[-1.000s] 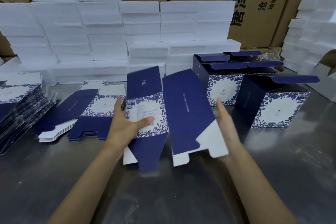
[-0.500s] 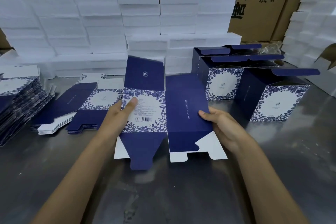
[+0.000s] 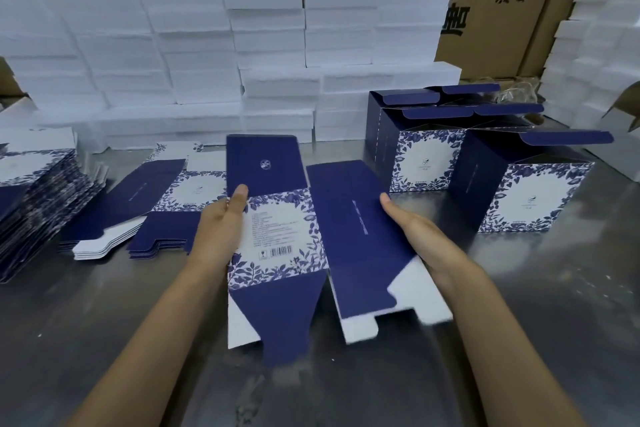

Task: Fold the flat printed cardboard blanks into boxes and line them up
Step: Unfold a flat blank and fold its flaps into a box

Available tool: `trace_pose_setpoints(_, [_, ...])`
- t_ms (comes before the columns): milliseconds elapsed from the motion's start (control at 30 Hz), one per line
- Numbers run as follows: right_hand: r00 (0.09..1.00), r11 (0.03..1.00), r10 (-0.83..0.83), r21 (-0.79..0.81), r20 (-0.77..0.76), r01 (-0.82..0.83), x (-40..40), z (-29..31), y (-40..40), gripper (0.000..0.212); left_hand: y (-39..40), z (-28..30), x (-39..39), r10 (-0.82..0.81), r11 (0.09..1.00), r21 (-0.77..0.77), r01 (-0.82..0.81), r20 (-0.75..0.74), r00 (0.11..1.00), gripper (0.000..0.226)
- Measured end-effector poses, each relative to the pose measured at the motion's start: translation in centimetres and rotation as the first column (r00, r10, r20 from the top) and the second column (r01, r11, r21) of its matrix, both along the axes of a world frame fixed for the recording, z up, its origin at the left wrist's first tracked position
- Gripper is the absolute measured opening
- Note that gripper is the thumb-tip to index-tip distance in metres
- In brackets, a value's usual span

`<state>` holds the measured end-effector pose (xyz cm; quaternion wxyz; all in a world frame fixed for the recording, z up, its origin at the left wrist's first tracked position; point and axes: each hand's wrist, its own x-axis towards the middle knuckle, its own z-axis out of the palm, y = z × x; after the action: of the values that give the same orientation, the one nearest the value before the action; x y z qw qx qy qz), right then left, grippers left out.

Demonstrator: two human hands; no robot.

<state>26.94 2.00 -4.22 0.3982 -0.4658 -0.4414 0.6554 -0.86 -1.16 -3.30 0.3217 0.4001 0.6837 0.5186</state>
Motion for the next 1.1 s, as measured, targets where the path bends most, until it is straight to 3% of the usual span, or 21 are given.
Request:
trace_pose_setpoints(100, [0.999,0.999,0.037,0.023,0.010,-0.037,0.4,-0.2,-0.1,0.035,0.0,0.1,0.0,0.035,0.999,0.005,-0.035,0.085,0.996,0.054])
trace_pose_setpoints(167, [0.997,0.995,-0.042,0.088,0.059,0.037,0.3,-0.1,-0.1,0.035,0.0,0.0,0.4,0.007,0.999,-0.039,-0.002,0.140,0.990,0.050])
trace_pose_setpoints(267, [0.985,0.981,-0.158,0.124,0.069,0.149,0.0,-0.2,0.0,0.035,0.0,-0.1,1.3,-0.074,0.996,-0.036,0.078,0.095,0.993,0.042])
trace_pose_setpoints(367, [0.991,0.990,-0.128,0.052,-0.033,0.130,0.4,0.2,-0.1,0.037,0.0,-0.1,1.7,-0.085,0.995,0.054,0.085,-0.007,0.996,0.042])
trace_pose_setpoints(500, [0.996,0.997,-0.059,0.047,-0.074,0.062,0.8,0.7,-0.6,0.032,-0.5,0.1,1.3,-0.087,0.991,0.113,0.078,0.076,0.993,0.040])
trace_pose_setpoints(600, [0.990,0.983,-0.137,0.120,-0.016,0.138,0.5,0.7,-0.7,0.026,-0.5,-0.2,1.4,-0.098,0.991,0.101,0.086,0.121,0.988,0.037])
trace_pose_setpoints(667, [0.986,0.979,-0.163,0.117,-0.021,0.164,0.4,1.0,-0.8,0.026,-0.3,-0.4,1.5,-0.056,0.994,0.094,0.060,-0.046,0.997,0.037])
trace_pose_setpoints(733, [0.985,0.986,-0.151,0.063,-0.078,0.156,0.5,1.1,-0.8,0.028,-0.4,-0.3,1.6,-0.114,0.983,0.112,0.144,-0.239,0.964,0.062])
trace_pose_setpoints(833, [0.987,0.992,-0.116,0.025,-0.114,0.120,0.6,1.3,-1.0,0.036,-0.9,0.1,2.4,-0.378,0.912,0.035,0.408,-0.307,0.873,0.099])
trace_pose_setpoints(933, [0.980,0.994,-0.099,0.031,-0.174,0.106,0.5,1.4,-1.1,0.042,-1.7,0.3,3.6,-0.524,0.845,-0.050,0.532,-0.274,0.806,0.099])
trace_pose_setpoints(1033, [0.951,0.997,-0.015,0.069,-0.308,0.038,0.3,1.5,-1.2,0.041,-2.3,1.0,4.1,-0.541,0.823,0.058,0.565,-0.221,0.811,0.095])
trace_pose_setpoints(1100, [0.951,0.990,0.062,0.139,-0.303,-0.021,0.0,1.3,-1.1,0.039,-2.6,1.4,4.2,-0.540,0.813,0.137,0.565,-0.184,0.821,0.089])
